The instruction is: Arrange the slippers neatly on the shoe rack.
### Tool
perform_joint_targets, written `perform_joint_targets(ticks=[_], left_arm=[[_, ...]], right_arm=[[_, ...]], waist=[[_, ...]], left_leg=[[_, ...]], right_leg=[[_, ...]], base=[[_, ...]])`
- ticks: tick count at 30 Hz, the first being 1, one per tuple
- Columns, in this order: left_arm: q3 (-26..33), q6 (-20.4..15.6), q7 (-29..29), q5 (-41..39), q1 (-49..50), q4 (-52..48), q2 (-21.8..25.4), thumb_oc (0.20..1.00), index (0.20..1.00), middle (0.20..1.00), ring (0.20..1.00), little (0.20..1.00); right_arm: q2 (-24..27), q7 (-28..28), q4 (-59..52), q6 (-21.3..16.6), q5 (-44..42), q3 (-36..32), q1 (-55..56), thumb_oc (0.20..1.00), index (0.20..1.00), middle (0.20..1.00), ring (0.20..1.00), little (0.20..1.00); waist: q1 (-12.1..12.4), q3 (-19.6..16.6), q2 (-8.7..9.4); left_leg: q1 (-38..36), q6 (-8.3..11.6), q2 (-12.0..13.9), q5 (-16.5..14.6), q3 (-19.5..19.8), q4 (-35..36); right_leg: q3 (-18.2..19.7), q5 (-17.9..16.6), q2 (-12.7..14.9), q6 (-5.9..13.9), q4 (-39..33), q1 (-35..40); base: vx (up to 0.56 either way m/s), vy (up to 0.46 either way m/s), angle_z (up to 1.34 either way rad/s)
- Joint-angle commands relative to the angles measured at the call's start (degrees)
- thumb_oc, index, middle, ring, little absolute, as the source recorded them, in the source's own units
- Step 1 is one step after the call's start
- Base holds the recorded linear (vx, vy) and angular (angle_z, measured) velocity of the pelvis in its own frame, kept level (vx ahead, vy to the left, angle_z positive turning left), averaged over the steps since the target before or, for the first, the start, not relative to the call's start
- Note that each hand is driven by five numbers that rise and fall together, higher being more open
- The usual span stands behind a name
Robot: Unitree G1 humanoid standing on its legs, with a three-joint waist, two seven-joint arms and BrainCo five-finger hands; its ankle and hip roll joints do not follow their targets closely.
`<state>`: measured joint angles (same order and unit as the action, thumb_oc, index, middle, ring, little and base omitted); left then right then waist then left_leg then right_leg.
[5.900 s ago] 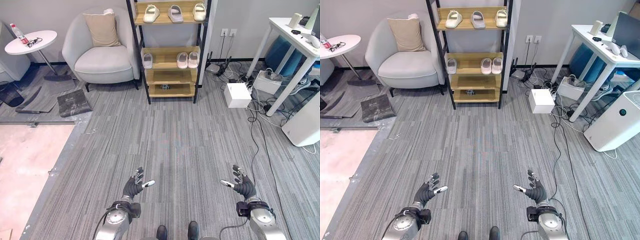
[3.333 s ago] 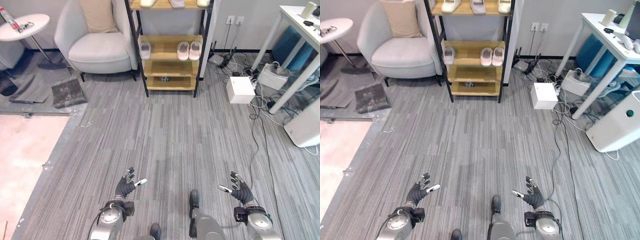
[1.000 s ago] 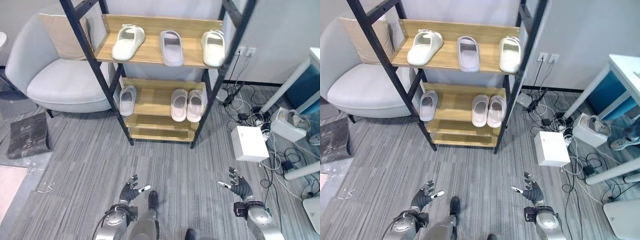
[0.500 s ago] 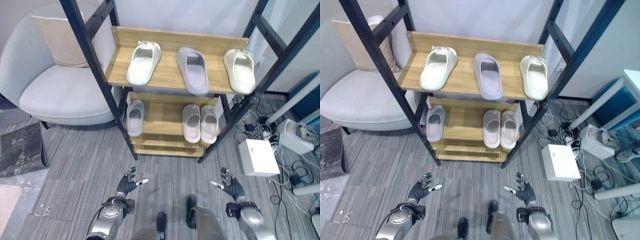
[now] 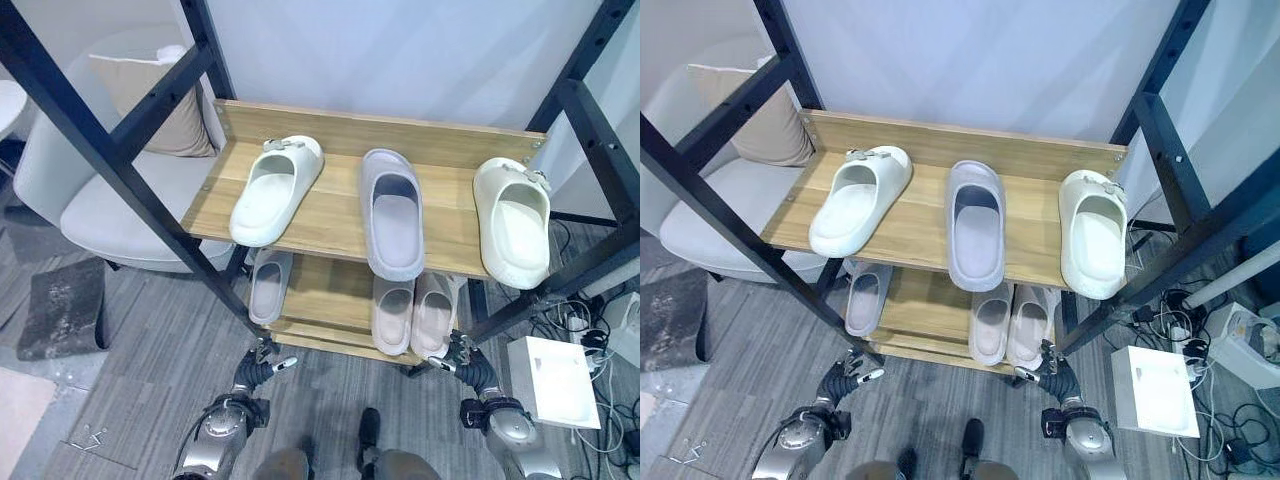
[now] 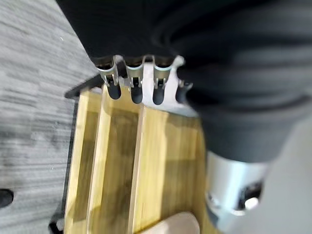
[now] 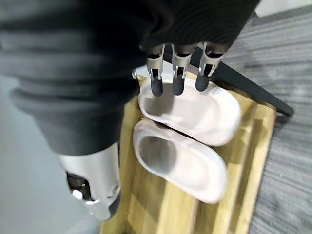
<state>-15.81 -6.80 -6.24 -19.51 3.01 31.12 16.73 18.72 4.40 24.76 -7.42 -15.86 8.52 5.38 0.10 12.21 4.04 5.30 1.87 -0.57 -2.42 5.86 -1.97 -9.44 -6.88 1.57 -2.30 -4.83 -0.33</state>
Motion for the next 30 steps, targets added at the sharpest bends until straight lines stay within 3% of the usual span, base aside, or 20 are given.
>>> perform_joint_targets(ticks=[1, 10, 15, 17, 18, 25, 30], left_arm=[[-0.9, -2.0, 0.4, 1.3, -0.6, -2.4, 0.6, 1.0, 1.0, 1.0, 1.0, 1.0], [-1.0, -1.7, 0.7, 1.6, -0.1, -2.8, 0.8, 1.0, 1.0, 1.0, 1.0, 1.0], [-0.2, -2.7, -0.8, 4.9, -0.2, -2.3, 1.3, 1.0, 1.0, 1.0, 1.0, 1.0], [-0.4, -2.7, -0.9, 5.2, -0.2, -2.0, 1.1, 1.0, 1.0, 1.0, 1.0, 1.0], [-0.3, -2.7, -1.4, 5.6, -0.7, -1.4, 0.7, 1.0, 1.0, 1.0, 1.0, 1.0], [-0.7, -3.6, -3.4, 6.2, -0.4, 0.5, -1.2, 1.0, 1.0, 1.0, 1.0, 1.0], [-1.8, -4.1, -4.3, 5.8, 0.1, 1.3, -1.8, 1.0, 1.0, 1.0, 1.0, 1.0]], right_arm=[[1.4, -0.6, -2.3, -2.1, -0.1, 0.3, 1.9, 1.0, 1.0, 1.0, 1.0, 1.0], [0.6, -0.8, -1.8, -1.2, 1.9, 0.6, 2.8, 1.0, 1.0, 1.0, 1.0, 1.0], [9.4, 6.5, -17.1, -0.8, 34.0, -1.7, 8.6, 1.0, 1.0, 1.0, 1.0, 1.0], [10.3, 6.8, -20.8, -0.9, 37.8, -2.8, 11.0, 1.0, 1.0, 1.0, 1.0, 1.0], [11.8, 6.6, -28.6, -1.5, 42.6, -4.6, 14.6, 1.0, 1.0, 1.0, 1.0, 1.0], [15.8, 5.5, -46.0, -6.1, 47.1, -5.9, 22.7, 1.0, 1.0, 1.0, 1.0, 1.0], [19.8, 9.5, -53.9, -8.0, 47.7, -6.7, 19.3, 1.0, 1.0, 1.0, 1.0, 1.0]], waist=[[-0.5, -2.5, -1.0], [-1.4, -2.7, -1.42], [-2.6, -1.4, -0.99], [-2.8, -1.5, -1.06], [-3.9, -1.7, -0.71], [-5.7, -3.2, -0.63], [-5.5, -4.3, -0.55]], left_leg=[[-4.4, -0.04, -0.9, 1.7, 0.0, 3.6], [-7.2, -1.64, -1.8, 1.9, -1.2, 6.7], [-6.7, -2.41, -2.0, 1.8, -3.1, 7.0], [-6.8, -2.43, -2.0, 1.6, -3.4, 7.0], [-7.0, -2.49, -1.9, 1.5, -3.9, 7.0], [-8.0, -2.68, -1.7, 0.8, -5.3, 7.0], [-8.9, -2.86, -1.4, 0.4, -5.8, 6.9]], right_leg=[[-0.6, 6.4, 2.9, 7.91, 0.3, 2.1], [1.2, 5.1, 4.0, 9.32, 2.2, 0.2], [2.5, 4.2, 4.4, 10.72, 4.2, -2.5], [2.9, 4.0, 4.4, 10.89, 4.1, -2.5], [3.6, 4.0, 4.3, 11.01, 3.8, -2.4], [5.2, 4.1, 3.8, 11.19, 3.2, -1.6], [5.8, 4.2, 3.5, 11.25, 2.8, -0.8]], base=[[0.04, 0.076, -0.4], [-0.03, 0.104, -0.14], [-0.09, 0.061, -0.19], [-0.04, 0.038, -0.16], [-0.03, 0.039, -0.24], [-0.02, 0.025, -0.2], [0.01, 0.004, -0.15]])
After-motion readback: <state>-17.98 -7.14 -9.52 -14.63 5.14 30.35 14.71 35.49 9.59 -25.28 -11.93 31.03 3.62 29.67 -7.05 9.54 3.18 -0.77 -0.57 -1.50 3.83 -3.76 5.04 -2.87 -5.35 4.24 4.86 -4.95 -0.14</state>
